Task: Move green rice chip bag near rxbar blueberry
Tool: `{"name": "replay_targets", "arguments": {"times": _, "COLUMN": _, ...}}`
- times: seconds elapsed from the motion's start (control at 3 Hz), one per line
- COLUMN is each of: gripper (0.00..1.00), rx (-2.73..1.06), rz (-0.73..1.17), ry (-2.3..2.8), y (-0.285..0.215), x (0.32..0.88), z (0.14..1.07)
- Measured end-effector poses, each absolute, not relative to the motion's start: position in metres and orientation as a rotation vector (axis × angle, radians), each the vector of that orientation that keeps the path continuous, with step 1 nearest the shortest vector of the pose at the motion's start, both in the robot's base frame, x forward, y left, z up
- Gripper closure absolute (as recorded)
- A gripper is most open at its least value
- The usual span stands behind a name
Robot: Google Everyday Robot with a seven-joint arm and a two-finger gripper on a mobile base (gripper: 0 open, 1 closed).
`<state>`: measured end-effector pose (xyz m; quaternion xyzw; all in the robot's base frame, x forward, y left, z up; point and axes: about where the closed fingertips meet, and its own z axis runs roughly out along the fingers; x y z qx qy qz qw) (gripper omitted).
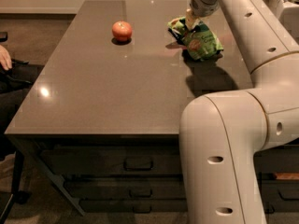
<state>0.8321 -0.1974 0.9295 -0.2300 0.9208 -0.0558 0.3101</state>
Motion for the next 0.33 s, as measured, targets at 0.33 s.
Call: {"name": "replay_targets", "arguments": {"times": 0.33, "gripper": 0.05, "rx": -0.610, "rz": -0.146, "ry": 2.436, "y": -0.1962, "x": 0.8333, "z": 0.9256}}
